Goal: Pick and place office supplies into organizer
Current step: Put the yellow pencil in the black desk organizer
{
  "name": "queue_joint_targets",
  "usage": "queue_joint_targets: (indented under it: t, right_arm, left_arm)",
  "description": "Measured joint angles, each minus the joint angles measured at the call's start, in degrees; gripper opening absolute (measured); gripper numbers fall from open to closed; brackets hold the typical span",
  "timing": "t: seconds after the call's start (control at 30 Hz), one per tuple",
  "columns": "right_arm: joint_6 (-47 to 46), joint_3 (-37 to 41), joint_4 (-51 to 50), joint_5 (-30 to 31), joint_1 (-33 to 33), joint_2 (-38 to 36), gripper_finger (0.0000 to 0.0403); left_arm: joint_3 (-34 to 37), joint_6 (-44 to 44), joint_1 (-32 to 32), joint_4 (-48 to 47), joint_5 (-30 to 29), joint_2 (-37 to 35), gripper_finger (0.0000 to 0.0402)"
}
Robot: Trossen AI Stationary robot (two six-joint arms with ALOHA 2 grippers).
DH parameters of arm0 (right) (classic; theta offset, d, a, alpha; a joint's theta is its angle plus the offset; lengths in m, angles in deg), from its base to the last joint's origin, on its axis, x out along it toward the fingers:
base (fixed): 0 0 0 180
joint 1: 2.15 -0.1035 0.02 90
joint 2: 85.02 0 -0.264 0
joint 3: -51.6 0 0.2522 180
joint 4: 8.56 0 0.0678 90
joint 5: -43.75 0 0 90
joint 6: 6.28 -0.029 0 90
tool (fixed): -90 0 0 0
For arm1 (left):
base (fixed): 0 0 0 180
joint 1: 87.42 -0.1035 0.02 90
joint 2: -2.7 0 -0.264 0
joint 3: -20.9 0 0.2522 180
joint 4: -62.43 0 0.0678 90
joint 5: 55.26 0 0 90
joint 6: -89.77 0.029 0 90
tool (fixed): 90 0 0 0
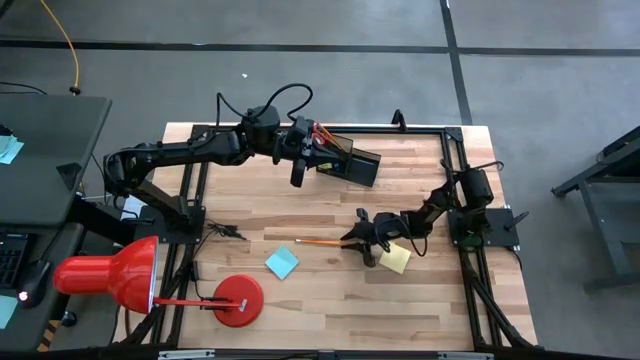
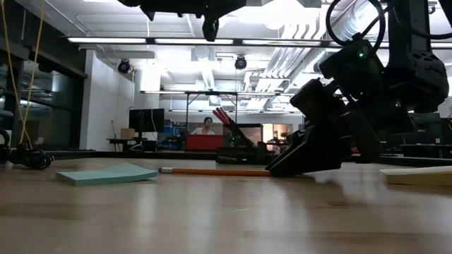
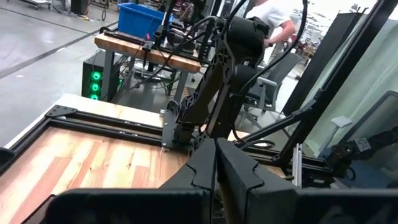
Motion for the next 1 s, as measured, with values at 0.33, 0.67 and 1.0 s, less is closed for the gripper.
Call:
queue_joint_targets:
  t: [0.33, 0.67, 1.0]
  right_arm:
    - [-5.0, -0.3, 16.4, 1.6, -0.6, 9.5, 0.009]
    - [-6.2, -3.5, 8.2, 0.3, -0.7, 8.8, 0.0101]
    - [-7.2, -3.6, 7.8, 0.6, -1.7, 8.7, 0.0011]
  left_arm:
    - [0.0, 0.0, 0.0, 0.0, -1.3, 0.0, 0.0006]
    - [0.0, -0.1, 0.0, 0.0, -1.3, 0.0, 0.0005]
    - [0.0, -0.4, 0.0, 0.1, -1.3, 0.0, 0.0005]
